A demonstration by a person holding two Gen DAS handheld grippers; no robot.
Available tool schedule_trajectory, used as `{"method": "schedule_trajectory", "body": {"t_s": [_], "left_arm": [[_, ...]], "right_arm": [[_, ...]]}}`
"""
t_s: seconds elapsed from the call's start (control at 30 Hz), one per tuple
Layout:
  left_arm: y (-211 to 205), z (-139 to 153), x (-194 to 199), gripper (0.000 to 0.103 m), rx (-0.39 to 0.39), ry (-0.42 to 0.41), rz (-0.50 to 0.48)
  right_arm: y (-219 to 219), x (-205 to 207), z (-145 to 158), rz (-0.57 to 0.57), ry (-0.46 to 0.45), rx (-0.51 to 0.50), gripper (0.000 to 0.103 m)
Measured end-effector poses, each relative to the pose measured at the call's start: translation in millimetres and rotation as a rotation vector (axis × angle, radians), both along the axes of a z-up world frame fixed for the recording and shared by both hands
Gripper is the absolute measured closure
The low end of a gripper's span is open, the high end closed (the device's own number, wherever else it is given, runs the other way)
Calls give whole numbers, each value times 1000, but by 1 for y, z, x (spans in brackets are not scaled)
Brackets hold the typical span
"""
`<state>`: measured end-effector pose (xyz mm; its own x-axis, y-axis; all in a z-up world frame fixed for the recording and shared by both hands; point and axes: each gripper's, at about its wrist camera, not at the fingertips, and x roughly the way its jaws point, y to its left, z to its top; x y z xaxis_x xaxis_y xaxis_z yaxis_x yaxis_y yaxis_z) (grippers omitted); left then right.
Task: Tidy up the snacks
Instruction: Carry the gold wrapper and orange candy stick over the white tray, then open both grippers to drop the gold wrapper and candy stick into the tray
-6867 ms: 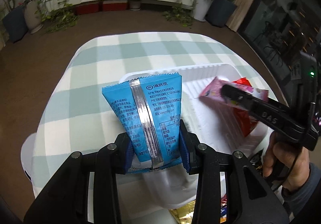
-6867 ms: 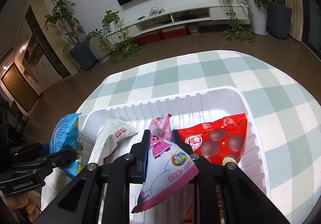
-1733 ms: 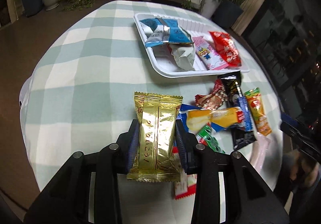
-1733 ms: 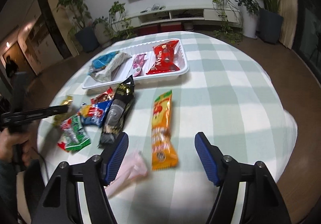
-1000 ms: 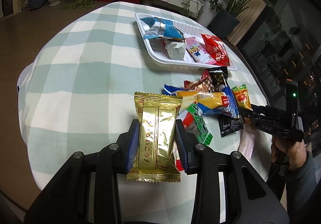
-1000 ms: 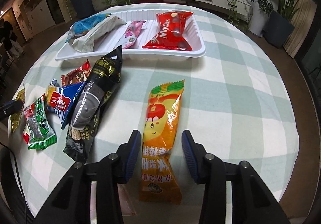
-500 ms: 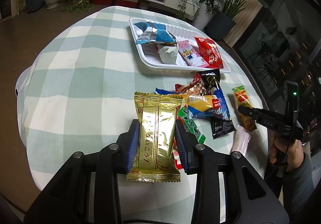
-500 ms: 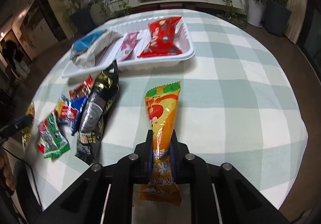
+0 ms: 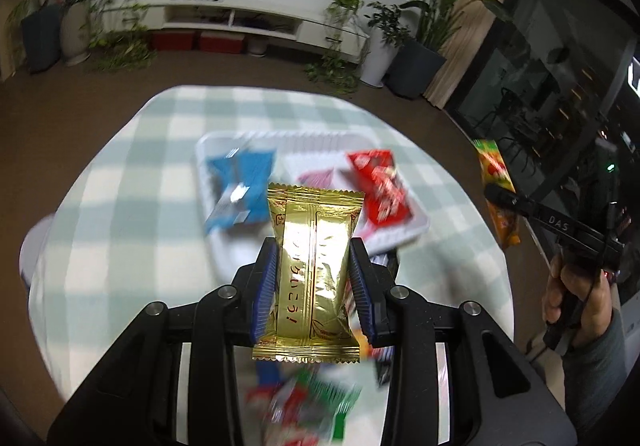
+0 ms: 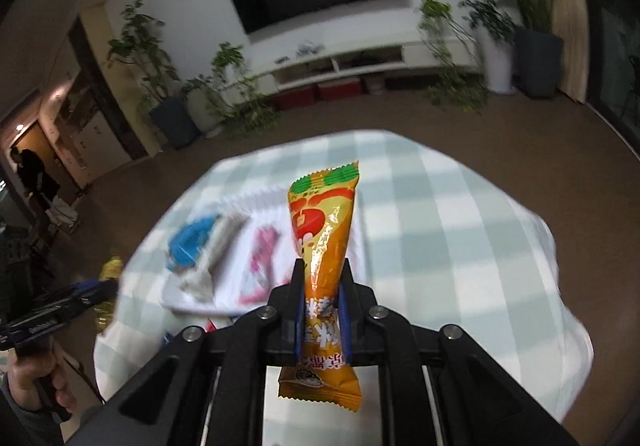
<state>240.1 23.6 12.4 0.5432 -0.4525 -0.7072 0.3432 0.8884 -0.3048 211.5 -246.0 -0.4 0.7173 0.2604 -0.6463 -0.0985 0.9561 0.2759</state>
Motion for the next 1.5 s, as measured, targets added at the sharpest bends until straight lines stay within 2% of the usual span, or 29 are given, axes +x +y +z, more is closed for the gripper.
{"method": "schedule_trajectory", "body": {"t_s": [0.17, 0.3, 0.43, 0.53, 0.73, 0.87, 1.27, 1.5], "left_arm": [[-43, -5, 55, 70, 43, 2, 2], [-61, -31, 88, 70, 59, 57, 9], [-67, -58, 99, 70, 65, 91, 17], [-71, -68, 101, 70, 74, 89, 10], [-79, -82, 100, 71, 107, 84, -9], [-76, -85, 101, 71, 115, 79, -15], [-68, -87, 100, 71, 167, 62, -29], [-69, -87, 100, 70, 178, 55, -28]], "right_arm": [[41, 53, -4, 87, -2, -27, 89], [62, 85, -32, 123, 57, -70, 89], [67, 99, -61, 138, 112, -83, 89], [71, 107, -79, 150, 150, -89, 89], [75, 111, -109, 147, 235, -105, 88], [76, 103, -115, 140, 242, -100, 88], [83, 89, -117, 101, 276, -105, 88], [80, 92, -111, 86, 251, -64, 86]]}}
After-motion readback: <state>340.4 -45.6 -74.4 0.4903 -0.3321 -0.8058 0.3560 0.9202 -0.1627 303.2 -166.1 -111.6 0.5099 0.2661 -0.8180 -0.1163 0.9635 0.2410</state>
